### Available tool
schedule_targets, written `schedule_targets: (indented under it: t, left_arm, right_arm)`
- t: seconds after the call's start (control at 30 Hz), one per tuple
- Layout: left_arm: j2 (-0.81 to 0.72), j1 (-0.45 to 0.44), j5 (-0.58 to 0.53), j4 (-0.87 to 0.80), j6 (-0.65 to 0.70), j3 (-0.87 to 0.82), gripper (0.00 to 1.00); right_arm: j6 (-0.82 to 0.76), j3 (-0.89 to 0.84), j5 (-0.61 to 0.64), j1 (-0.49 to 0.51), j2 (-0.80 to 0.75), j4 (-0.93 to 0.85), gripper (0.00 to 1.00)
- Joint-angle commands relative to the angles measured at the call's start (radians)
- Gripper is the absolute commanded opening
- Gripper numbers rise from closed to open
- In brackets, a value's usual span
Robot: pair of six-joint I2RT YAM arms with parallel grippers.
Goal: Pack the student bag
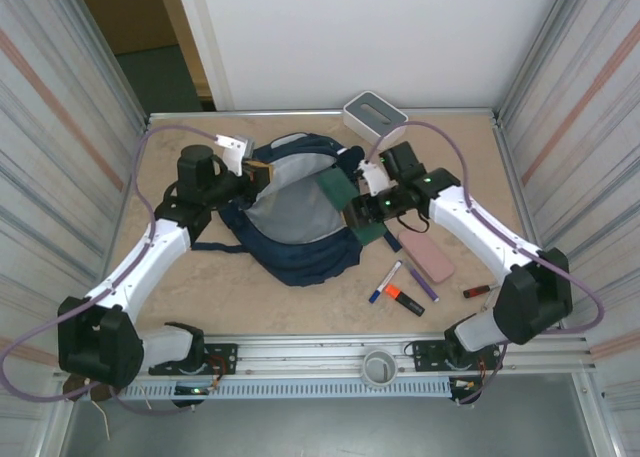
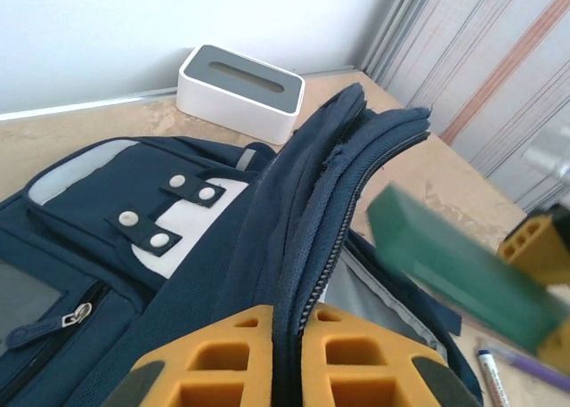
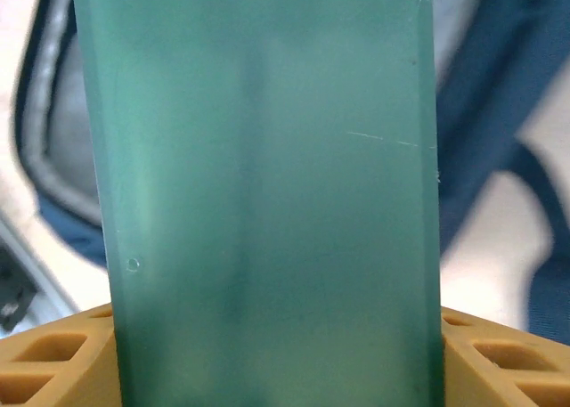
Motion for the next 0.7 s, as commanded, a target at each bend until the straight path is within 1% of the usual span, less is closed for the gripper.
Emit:
schedule_targets:
  t: [0.0, 0.13, 0.3, 0.4, 0.5, 0.53, 0.6, 0.67]
  left_arm:
    - [0.012, 0.019, 0.088, 0.082, -0.069, 0.077, 0.00]
    - [0.034, 0.020, 0.142, 0.079, -0.073, 0.101, 0.00]
    - [0.053, 0.024, 0.206, 0.088, -0.091, 0.114, 0.00]
    - [0.062, 0.035, 0.244, 0.117, -0.153, 0.126, 0.00]
    - [0.073, 0.063, 0.291, 0.190, -0.269, 0.137, 0.00]
    - [0.078, 0.068, 0.302, 0.212, -0.297, 0.140, 0.00]
    - [0.083, 0.072, 0.307, 0.218, -0.315, 0.149, 0.00]
    - [0.082, 0.074, 0.300, 0.214, -0.314, 0.145, 0.00]
  right_arm:
    - [-0.075, 0.075, -0.071, 0.038, 0.062, -0.097, 0.44]
    - [-0.105, 0.147, -0.086, 0.066, 0.136, -0.128, 0.45]
    - [-0.120, 0.286, -0.025, 0.098, 0.279, -0.149, 0.48]
    - [-0.135, 0.389, 0.048, 0.132, 0.379, -0.159, 0.54]
    - [-0.138, 0.493, 0.107, 0.163, 0.467, -0.149, 0.60]
    - [-0.134, 0.521, 0.120, 0.177, 0.494, -0.135, 0.64]
    - [-0.113, 0.528, 0.150, 0.199, 0.512, -0.060, 0.71]
    - [-0.094, 0.492, 0.167, 0.217, 0.505, 0.029, 0.78]
